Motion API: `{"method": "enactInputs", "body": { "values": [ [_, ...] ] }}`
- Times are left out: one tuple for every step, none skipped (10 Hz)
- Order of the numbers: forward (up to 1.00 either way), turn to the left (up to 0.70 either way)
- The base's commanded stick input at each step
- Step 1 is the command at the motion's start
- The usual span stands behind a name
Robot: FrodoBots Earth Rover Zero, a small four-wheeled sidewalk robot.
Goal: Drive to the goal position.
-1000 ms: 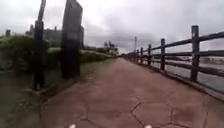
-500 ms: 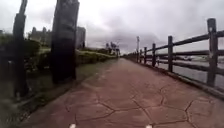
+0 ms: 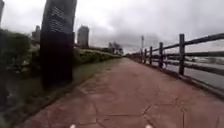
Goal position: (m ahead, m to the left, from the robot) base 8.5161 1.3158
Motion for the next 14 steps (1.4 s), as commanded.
{"method": "enactInputs", "body": {
  "values": [
    [0.93, -0.32],
    [0.93, 0.00],
    [0.93, 0.00],
    [0.93, 0.00],
    [0.93, 0.00],
    [0.93, 0.00],
    [0.93, 0.00],
    [0.93, 0.00],
    [0.93, 0.00],
    [0.93, 0.00],
    [0.93, 0.00],
    [0.93, 0.00],
    [0.93, -0.21],
    [0.93, -0.37]
  ]
}}
